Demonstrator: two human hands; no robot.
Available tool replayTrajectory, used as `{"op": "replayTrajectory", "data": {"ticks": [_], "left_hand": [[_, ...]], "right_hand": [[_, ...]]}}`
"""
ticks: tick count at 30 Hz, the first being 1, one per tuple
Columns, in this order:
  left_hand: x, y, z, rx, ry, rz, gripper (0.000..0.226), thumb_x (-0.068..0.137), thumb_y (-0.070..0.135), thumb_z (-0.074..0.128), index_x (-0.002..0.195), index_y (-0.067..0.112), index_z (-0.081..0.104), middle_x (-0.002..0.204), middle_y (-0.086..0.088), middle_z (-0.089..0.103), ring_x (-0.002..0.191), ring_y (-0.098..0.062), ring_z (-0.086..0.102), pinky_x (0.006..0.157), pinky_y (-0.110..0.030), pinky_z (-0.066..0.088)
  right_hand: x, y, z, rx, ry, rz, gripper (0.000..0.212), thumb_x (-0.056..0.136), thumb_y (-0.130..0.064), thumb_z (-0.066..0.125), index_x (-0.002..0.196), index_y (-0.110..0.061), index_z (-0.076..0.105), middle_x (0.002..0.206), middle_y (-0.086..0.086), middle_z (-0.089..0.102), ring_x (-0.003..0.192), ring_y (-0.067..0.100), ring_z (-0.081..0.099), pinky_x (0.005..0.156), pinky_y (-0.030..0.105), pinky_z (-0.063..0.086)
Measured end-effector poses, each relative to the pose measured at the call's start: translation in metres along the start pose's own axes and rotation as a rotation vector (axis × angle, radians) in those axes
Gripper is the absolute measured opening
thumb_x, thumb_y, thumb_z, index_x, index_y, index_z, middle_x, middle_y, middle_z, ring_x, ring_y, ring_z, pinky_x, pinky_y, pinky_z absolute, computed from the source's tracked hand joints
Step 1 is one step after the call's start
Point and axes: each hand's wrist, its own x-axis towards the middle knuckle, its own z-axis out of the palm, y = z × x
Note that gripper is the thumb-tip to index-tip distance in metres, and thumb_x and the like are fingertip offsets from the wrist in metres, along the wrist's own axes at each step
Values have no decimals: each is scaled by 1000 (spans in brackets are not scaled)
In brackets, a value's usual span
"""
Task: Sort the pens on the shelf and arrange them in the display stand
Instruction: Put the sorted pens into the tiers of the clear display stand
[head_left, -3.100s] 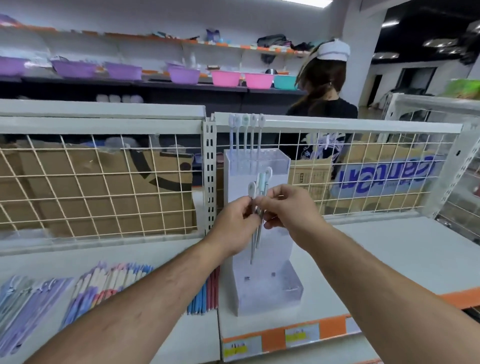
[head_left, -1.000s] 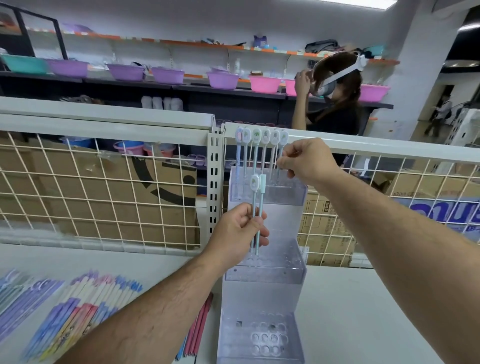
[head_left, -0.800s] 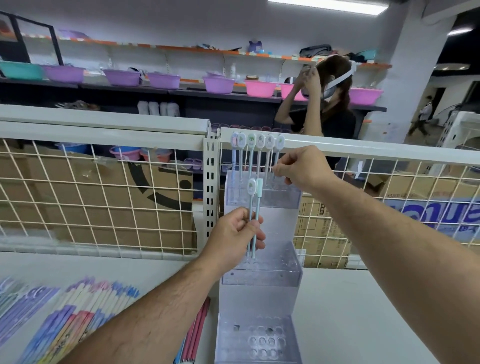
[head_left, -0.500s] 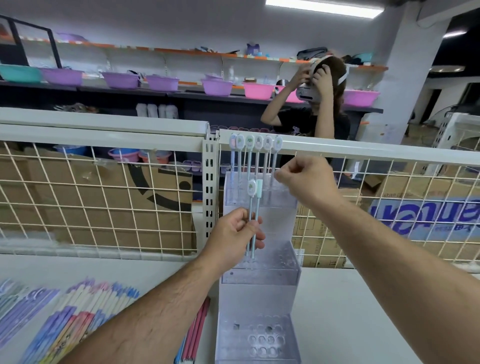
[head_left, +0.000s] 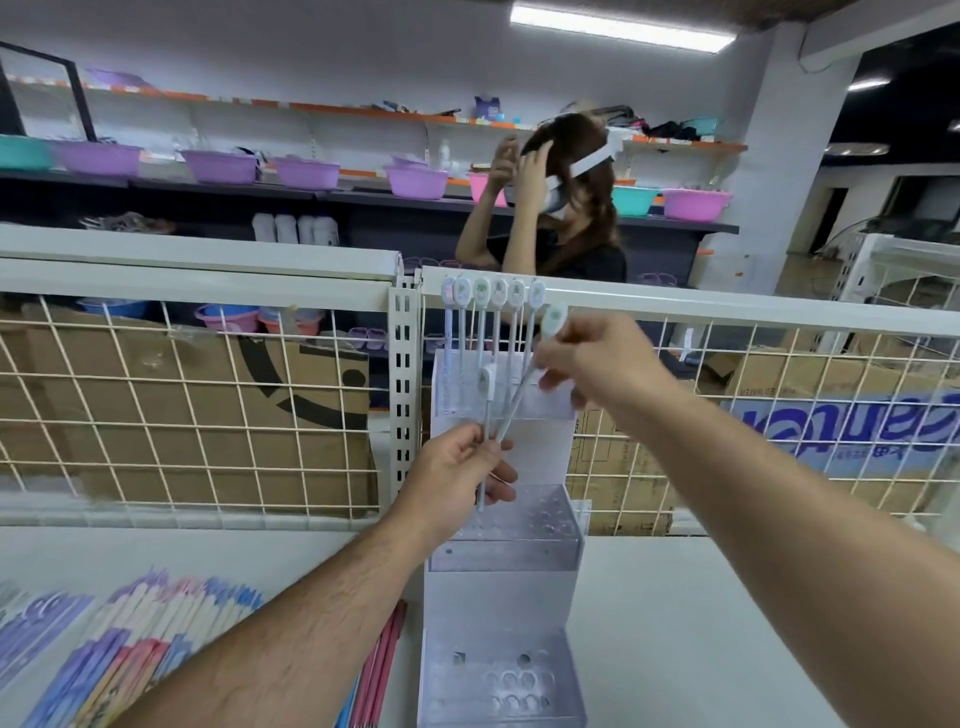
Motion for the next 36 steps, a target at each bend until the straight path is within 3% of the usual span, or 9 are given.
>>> {"op": "replayTrajectory", "data": {"ticks": [4, 9, 16, 21, 25, 31, 36], "left_hand": [[-1, 0, -1, 15, -1, -1, 17, 104, 17, 49, 102, 14, 66, 91, -15, 72, 77, -29, 73, 71, -31, 56], [0, 0, -1, 25, -3, -1, 18, 104, 18, 49, 103, 15, 67, 88, -13, 72, 77, -29, 73, 68, -28, 55], [1, -2, -1, 25, 2, -1, 19, 103, 18, 50, 102, 14, 69, 89, -16, 72, 76, -29, 73, 70, -29, 57], [2, -2, -1, 16, 4, -3, 19, 103, 18, 51, 101, 13, 69, 90, -18, 71, 76, -29, 73, 74, -31, 58], [2, -2, -1, 20, 8, -2, 18, 102, 17, 52, 100, 11, 69, 88, -16, 71, 77, -30, 73, 74, -33, 58], [3, -3, -1, 52, 11, 4, 18, 102, 20, 52, 98, 14, 69, 84, -10, 72, 76, -27, 74, 74, -33, 58], [3, -3, -1, 71, 6, 12, 19, 103, 21, 52, 98, 14, 69, 84, -9, 72, 75, -25, 74, 76, -35, 58]], "right_hand": [[21, -23, -31, 63, 164, -52, 7, 98, -10, 60, 97, -10, 67, 90, 9, 70, 69, 14, 67, 54, 30, 49], [46, -26, -42, -83, 275, -98, 9, 99, -15, 59, 100, -15, 68, 96, 5, 69, 74, 14, 68, 53, 27, 53], [59, -14, -24, -180, 231, -75, 4, 99, -18, 61, 98, -19, 64, 93, 4, 68, 82, 19, 69, 61, 29, 56], [59, -3, -10, -319, 118, -35, 6, 99, -13, 61, 94, -13, 66, 83, 5, 65, 67, 16, 60, 56, 26, 48], [62, 7, -4, -351, 127, -7, 12, 98, -16, 63, 88, -11, 68, 80, 6, 67, 69, 16, 63, 70, 34, 60], [57, 10, -6, -312, 114, 8, 16, 96, -15, 65, 83, -7, 72, 76, 9, 71, 63, 16, 61, 54, 26, 50], [45, 15, -5, -254, 123, 17, 11, 93, -13, 70, 82, -13, 71, 77, 10, 71, 63, 16, 62, 54, 25, 48]]}}
